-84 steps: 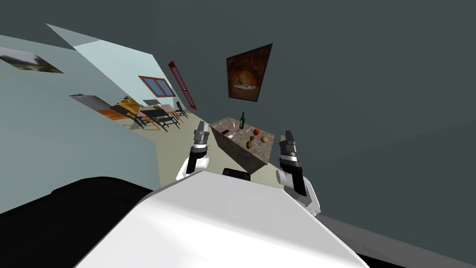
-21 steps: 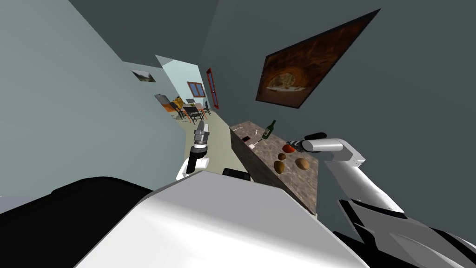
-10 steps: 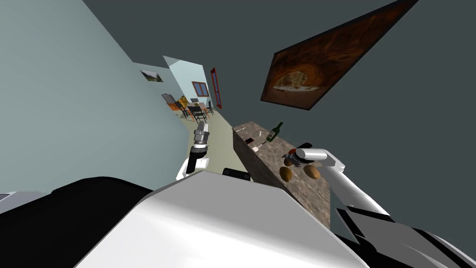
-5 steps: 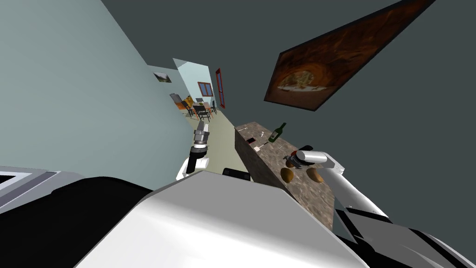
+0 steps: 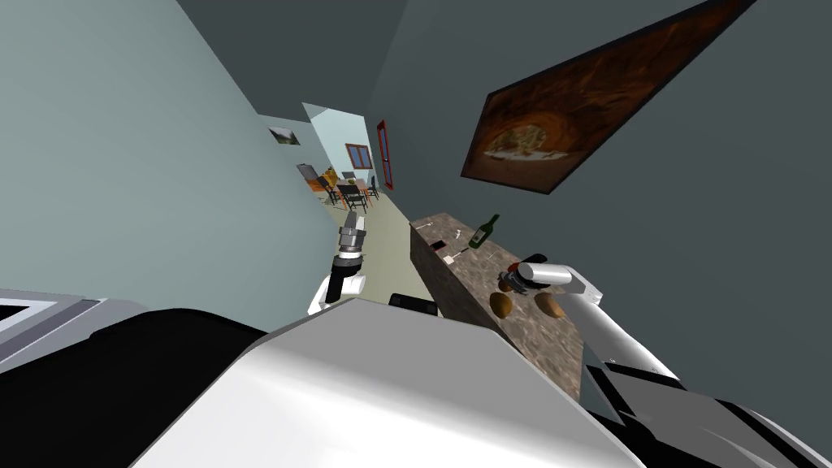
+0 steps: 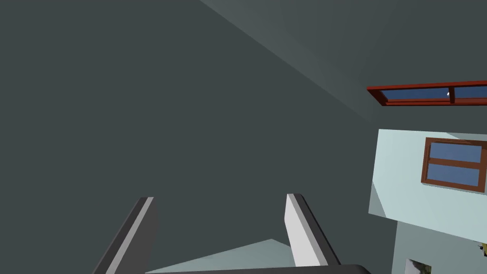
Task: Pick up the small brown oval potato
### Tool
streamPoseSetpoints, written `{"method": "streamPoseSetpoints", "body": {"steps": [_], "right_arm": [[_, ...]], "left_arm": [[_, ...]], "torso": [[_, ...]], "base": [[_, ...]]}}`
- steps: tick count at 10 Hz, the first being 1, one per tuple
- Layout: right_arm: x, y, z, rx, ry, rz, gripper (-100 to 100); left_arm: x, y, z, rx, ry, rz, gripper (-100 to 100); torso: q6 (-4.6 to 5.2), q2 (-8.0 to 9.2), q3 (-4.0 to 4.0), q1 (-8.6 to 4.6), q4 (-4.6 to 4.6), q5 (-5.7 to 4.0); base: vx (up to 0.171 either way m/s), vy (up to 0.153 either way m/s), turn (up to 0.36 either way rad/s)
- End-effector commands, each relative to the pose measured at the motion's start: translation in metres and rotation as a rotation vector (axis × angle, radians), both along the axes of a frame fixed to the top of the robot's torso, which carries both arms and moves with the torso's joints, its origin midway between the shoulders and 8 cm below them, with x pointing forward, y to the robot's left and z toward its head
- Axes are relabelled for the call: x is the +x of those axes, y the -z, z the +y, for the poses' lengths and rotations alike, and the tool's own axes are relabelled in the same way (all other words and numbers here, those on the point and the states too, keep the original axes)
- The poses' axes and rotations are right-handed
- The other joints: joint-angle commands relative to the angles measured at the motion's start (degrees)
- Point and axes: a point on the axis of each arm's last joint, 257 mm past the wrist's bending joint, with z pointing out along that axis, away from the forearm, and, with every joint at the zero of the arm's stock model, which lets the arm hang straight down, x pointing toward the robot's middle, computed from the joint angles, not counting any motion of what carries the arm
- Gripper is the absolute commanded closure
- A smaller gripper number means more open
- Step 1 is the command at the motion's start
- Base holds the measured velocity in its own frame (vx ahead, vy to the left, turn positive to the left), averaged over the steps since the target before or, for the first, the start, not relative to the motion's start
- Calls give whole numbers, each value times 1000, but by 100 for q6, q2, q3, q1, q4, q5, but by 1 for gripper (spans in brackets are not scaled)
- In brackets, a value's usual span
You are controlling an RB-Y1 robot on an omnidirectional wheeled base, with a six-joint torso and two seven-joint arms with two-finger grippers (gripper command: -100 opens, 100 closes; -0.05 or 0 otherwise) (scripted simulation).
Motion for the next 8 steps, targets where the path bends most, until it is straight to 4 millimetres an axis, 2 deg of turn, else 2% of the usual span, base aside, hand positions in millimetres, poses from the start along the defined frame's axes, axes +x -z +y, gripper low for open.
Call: {"method": "streamPoseSetpoints", "body": {"steps": [1, 2, 6, 7, 8], "right_arm": [[0, 0, 0, 0, 0, 0, 0], [5, -8, 9, 1, -23, -1, 100], [10, -23, 23, 0, -63, -1, 100], [9, -21, 20, 1, -57, -3, 100], [9, -21, 21, 1, -58, -2, 0]], "left_arm": [[0, 0, 0, 0, 0, 0, 0], [0, 0, 0, 0, 0, 0, 0], [0, 0, 0, 0, 0, 0, 0], [0, 0, 0, 0, 0, 0, 0], [0, 0, 0, 0, 0, 0, 0]], "torso": [[0, 0, 0, 0, 0, 0], [0, 0, 0, 0, 0, 0], [2, -11, -6, 12, -2, 5], [1, -10, -6, 9, -2, 5], [-1, -7, -5, 6, -3, 3]], "base": [[0, 0, 0], [32, 12, -187], [43, 22, -129], [13, 5, -18], [0, 0, 0]]}}
